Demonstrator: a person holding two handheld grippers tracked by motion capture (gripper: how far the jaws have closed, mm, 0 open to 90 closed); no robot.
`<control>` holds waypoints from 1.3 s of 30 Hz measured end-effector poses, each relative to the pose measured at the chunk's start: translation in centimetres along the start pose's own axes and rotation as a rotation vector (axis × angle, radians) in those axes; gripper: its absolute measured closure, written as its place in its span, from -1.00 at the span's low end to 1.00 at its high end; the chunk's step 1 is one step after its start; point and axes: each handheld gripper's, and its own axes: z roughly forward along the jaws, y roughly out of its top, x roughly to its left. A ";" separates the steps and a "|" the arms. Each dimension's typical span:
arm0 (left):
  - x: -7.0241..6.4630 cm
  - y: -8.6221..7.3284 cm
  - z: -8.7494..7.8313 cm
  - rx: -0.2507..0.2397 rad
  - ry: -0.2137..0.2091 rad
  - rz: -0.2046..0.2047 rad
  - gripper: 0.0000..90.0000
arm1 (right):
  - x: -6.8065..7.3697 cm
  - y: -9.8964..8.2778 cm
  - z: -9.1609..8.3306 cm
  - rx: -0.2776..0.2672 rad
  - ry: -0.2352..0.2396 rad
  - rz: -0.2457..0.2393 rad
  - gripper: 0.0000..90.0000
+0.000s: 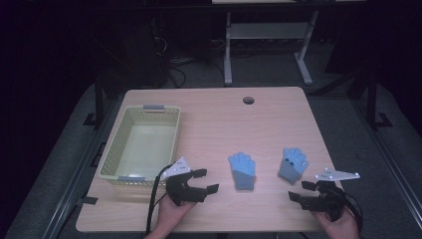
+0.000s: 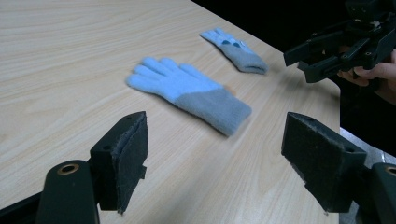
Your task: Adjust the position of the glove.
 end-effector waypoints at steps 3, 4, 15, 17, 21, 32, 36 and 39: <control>0.0 0.0 0.0 0.000 -0.002 -0.008 -0.50 | 0.0 0.0 0.1 0.006 0.001 0.000 -0.37; 0.0 0.0 0.0 0.000 -0.002 -0.008 -0.50 | 0.0 0.0 0.1 0.006 0.001 0.000 -0.37; -0.1 -0.1 -0.2 -0.006 0.014 0.010 -0.50 | 1.0 0.7 0.2 -0.004 0.009 -0.023 -0.41; 0.0 -0.1 -0.3 -0.008 0.013 0.010 -0.50 | 1.0 1.0 0.2 -0.006 0.015 -0.028 -0.42; 0.1 0.0 -0.3 -0.007 0.017 0.005 -0.50 | 1.1 1.8 0.4 0.000 0.019 -0.033 -0.43; -0.2 0.1 -0.4 -0.026 0.001 -0.003 -0.50 | 1.3 4.1 1.2 0.052 0.008 -0.078 -0.38; -0.2 0.1 -0.3 -0.027 0.000 -0.002 -0.50 | 0.8 4.8 1.5 0.065 0.015 -0.070 -0.38; -0.3 0.1 -0.3 -0.026 0.002 0.001 -0.50 | 0.4 5.3 1.3 0.064 0.017 -0.059 -0.38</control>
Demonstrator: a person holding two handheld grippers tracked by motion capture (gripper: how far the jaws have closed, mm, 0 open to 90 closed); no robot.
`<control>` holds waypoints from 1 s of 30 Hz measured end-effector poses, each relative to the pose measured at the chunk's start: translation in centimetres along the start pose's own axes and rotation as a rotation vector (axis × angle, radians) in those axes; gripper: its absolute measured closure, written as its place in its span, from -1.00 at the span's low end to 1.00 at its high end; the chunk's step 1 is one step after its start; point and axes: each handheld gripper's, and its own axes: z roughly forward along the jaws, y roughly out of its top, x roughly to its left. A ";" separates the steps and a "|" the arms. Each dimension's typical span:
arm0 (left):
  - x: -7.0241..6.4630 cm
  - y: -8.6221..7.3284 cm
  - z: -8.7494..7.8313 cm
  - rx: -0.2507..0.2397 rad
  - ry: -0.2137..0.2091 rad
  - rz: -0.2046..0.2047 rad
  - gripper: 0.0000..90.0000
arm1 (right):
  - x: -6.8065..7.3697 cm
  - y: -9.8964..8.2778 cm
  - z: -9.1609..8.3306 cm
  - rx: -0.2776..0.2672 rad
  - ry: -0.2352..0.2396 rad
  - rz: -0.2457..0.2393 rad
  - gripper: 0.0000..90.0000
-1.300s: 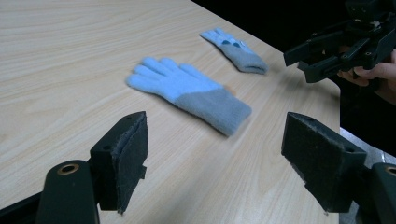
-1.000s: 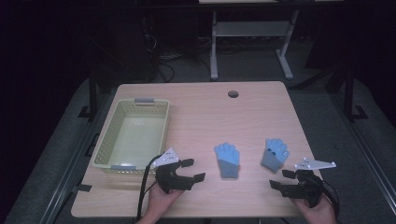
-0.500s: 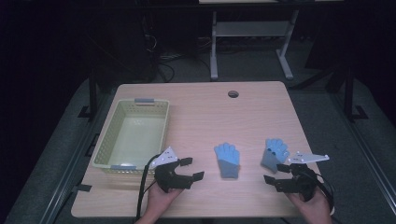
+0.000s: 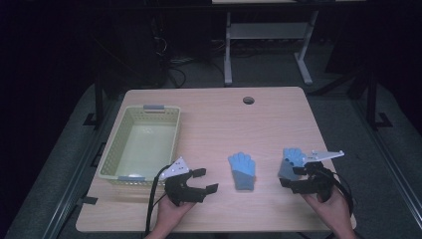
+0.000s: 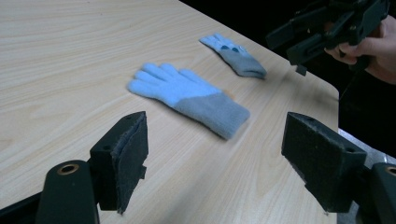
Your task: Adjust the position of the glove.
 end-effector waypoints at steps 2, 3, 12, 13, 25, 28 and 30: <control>0.0 0.0 0.0 -0.001 0.002 0.003 -0.50 | -0.1 0.1 -0.1 0.000 0.003 0.008 -0.38; 0.0 0.0 0.0 -0.001 0.004 0.001 -0.50 | -0.3 0.4 -0.2 0.006 0.000 0.017 -0.38; 0.0 0.1 -0.1 -0.003 0.007 0.011 -0.50 | -0.8 2.4 0.1 0.023 -0.029 -0.001 -0.37; -0.1 0.1 -0.1 -0.002 0.008 0.010 -0.50 | -0.9 2.6 0.1 0.025 -0.032 0.000 -0.37; -0.2 0.1 0.0 -0.005 0.007 0.020 -0.49 | -2.3 5.1 0.9 0.069 -0.059 -0.002 -0.35; -0.2 0.1 0.0 -0.005 0.006 0.024 -0.49 | -2.7 5.8 1.1 0.077 -0.071 -0.002 -0.34; -0.3 0.2 -0.1 -0.005 0.006 0.021 -0.49 | -3.0 6.0 1.2 0.087 -0.077 0.008 -0.34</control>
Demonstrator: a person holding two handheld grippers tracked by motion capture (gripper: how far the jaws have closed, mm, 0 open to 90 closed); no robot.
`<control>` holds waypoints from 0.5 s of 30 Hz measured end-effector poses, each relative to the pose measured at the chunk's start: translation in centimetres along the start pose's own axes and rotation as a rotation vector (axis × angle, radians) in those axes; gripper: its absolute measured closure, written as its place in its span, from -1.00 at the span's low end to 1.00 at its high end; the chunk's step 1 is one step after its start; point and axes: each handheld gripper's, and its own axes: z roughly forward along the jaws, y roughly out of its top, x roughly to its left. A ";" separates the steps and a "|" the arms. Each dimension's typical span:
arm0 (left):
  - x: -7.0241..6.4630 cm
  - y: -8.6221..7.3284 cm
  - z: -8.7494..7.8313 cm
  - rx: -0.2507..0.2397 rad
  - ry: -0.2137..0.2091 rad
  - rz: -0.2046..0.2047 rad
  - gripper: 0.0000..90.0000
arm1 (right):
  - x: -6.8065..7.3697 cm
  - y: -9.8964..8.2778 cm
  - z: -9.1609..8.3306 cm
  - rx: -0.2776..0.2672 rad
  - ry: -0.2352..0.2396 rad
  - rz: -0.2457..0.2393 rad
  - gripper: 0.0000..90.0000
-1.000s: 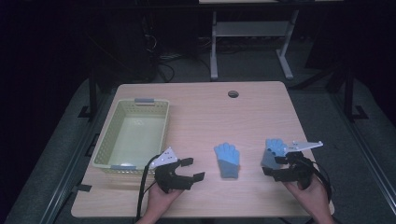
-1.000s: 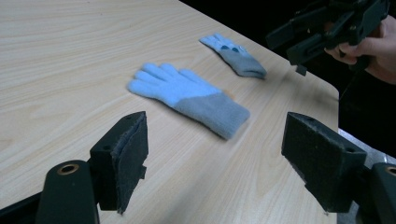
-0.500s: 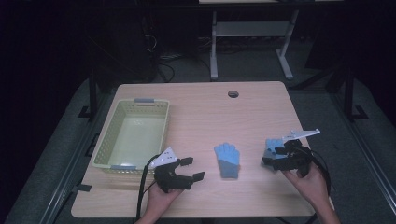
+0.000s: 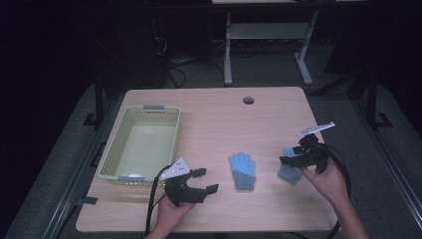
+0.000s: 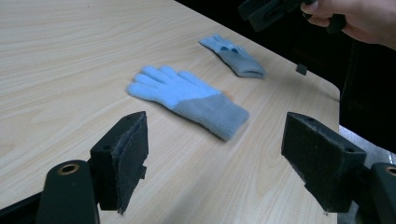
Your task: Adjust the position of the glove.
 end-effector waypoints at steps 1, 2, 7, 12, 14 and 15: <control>0.0 0.0 0.0 0.000 0.000 0.000 -0.50 | 0.0 0.0 0.0 0.000 0.000 0.000 -0.34; 0.0 0.0 0.0 0.000 0.000 0.000 -0.50 | -0.2 0.0 0.1 0.002 -0.002 0.003 -0.34; 0.0 0.0 0.0 0.002 -0.001 0.000 -0.50 | -1.0 0.0 0.7 0.027 -0.013 0.024 -0.33; -0.1 -0.1 0.1 0.000 -0.002 -0.002 -0.49 | -1.6 -0.3 1.2 0.060 -0.028 0.048 -0.28; -0.1 -0.1 0.1 0.001 -0.003 -0.003 -0.50 | -2.0 -0.6 1.5 0.081 -0.033 0.062 -0.23; -0.1 -0.1 0.1 0.001 -0.003 -0.003 -0.49 | -2.1 -0.8 1.6 0.082 -0.037 0.066 -0.22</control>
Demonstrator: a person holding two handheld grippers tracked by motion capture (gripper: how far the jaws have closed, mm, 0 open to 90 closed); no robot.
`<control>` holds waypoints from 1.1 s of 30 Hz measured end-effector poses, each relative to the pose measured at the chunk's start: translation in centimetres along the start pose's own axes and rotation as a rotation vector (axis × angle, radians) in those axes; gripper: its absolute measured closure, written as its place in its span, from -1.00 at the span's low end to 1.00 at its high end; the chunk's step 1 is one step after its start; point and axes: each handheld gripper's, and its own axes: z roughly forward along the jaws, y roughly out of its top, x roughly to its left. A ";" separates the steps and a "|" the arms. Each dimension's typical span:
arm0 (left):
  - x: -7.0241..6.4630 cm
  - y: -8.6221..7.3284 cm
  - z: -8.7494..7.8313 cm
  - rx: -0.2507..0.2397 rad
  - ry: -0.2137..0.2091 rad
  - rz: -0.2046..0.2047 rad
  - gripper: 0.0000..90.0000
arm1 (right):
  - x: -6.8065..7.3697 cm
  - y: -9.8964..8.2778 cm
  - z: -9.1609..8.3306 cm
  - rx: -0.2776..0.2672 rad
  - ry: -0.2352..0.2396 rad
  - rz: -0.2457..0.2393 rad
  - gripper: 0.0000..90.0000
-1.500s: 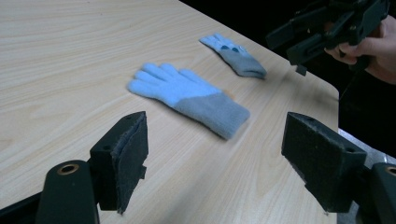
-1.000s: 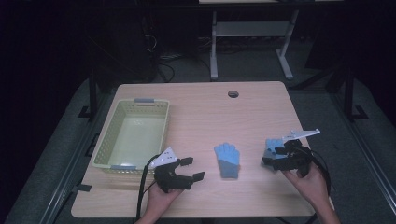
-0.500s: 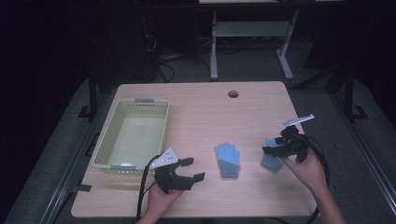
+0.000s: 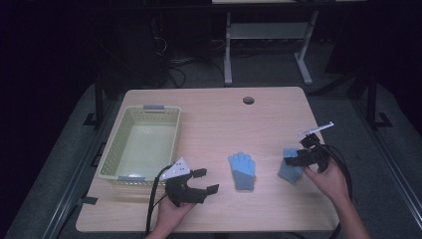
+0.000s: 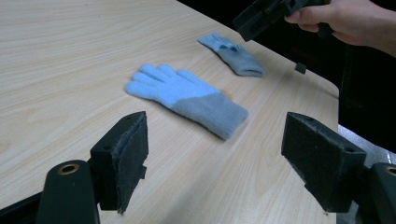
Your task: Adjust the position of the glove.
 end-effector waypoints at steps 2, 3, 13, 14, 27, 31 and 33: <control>0.0 0.0 0.0 0.003 -0.001 0.002 -0.49 | -0.2 -0.1 0.1 0.016 -0.011 0.005 -0.21; 0.0 0.0 0.0 0.002 -0.001 0.002 -0.49 | -0.2 -0.2 0.2 0.018 -0.015 0.010 -0.19; 0.0 -0.1 0.1 0.007 -0.002 0.004 -0.49 | -0.5 -0.5 1.0 0.054 -0.042 0.035 -0.04; 0.0 -0.1 0.1 0.007 -0.003 0.003 -0.49 | -0.6 -0.6 1.2 0.070 -0.050 0.039 -0.01; -0.1 -0.2 0.2 0.007 -0.005 0.002 -0.49 | 0.4 -0.8 2.8 0.143 -0.136 -0.023 0.34; -0.2 -0.2 0.2 0.010 -0.005 0.007 -0.49 | 0.5 -0.8 2.8 0.146 -0.139 -0.026 0.43; -0.2 -0.2 0.2 0.009 -0.005 0.004 -0.49 | 0.6 -0.8 2.9 0.146 -0.137 -0.028 0.46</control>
